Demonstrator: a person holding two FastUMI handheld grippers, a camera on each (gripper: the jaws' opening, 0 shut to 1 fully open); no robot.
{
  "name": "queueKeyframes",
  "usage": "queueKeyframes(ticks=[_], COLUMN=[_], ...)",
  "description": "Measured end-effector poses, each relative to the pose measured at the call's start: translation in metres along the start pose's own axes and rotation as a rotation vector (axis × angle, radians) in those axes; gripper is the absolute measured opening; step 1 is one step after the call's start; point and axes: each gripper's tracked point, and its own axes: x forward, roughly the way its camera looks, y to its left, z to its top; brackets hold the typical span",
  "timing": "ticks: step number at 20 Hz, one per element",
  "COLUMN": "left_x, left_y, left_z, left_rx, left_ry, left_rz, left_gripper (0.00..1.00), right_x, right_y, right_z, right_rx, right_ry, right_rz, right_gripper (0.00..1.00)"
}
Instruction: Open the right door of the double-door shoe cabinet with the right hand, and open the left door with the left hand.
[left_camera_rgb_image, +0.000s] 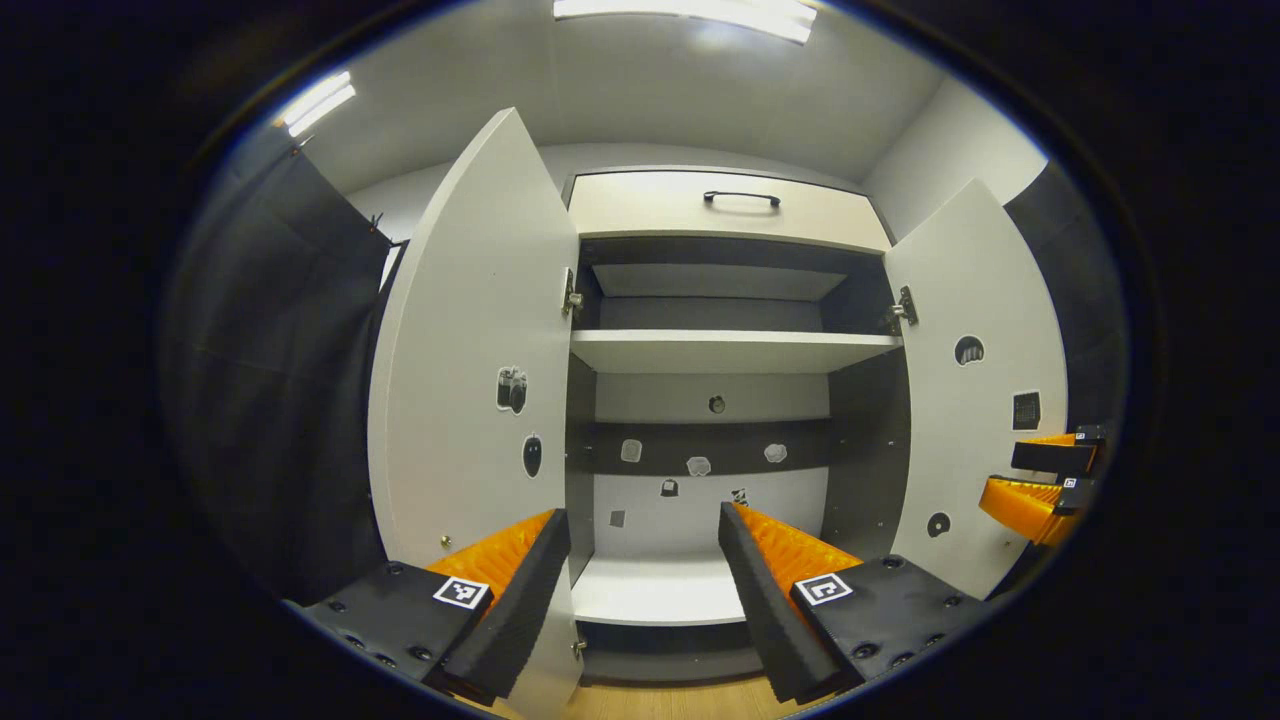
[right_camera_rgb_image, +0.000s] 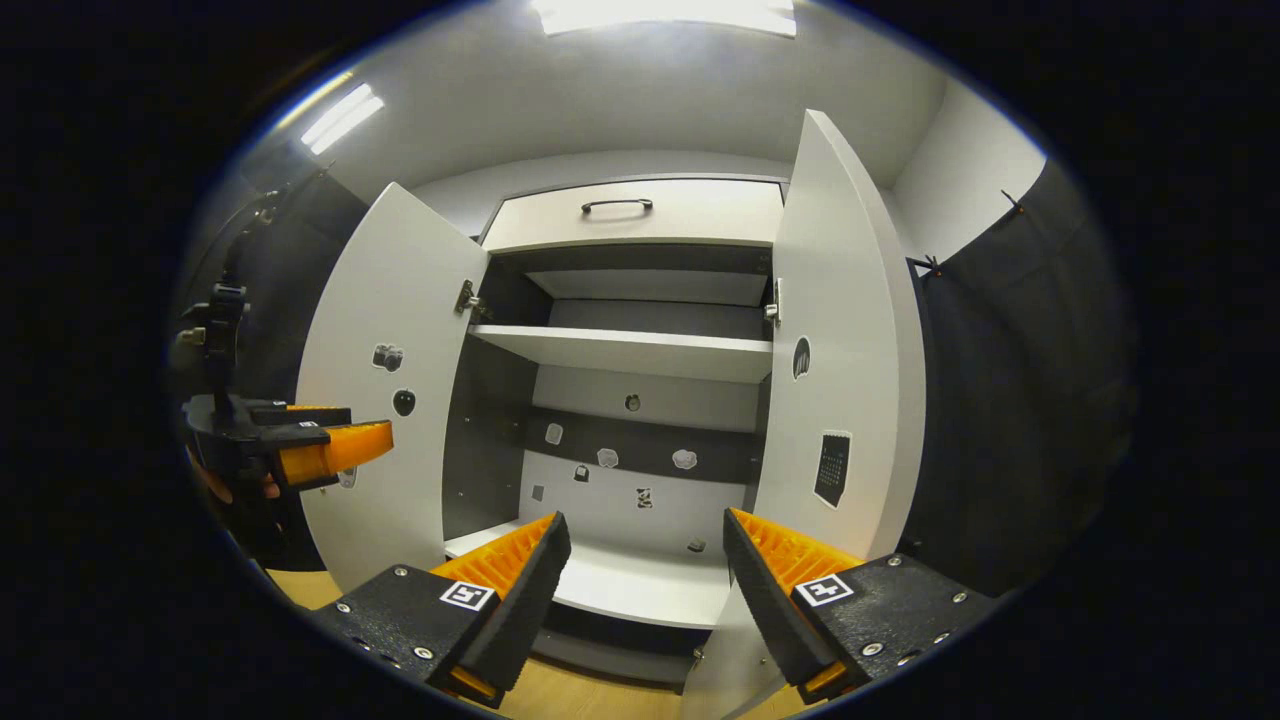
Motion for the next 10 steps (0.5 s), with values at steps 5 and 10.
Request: queueKeyframes(ticks=[5, 10], left_x=[0.0025, 0.0061], left_y=[-0.0019, 0.0020], left_z=[-0.0031, -0.0004], left_rx=[0.002, 0.011], left_ry=[0.004, -0.013], left_rz=[-0.027, -0.029], left_gripper=[0.95, 0.96], right_x=[0.0013, 0.0033], right_y=[0.0052, 0.0090], right_z=[-0.0016, -0.0014], right_rx=[-0.003, 0.000], right_ry=[0.008, 0.008], right_rz=[-0.006, -0.017], right_gripper=[0.94, 0.94])
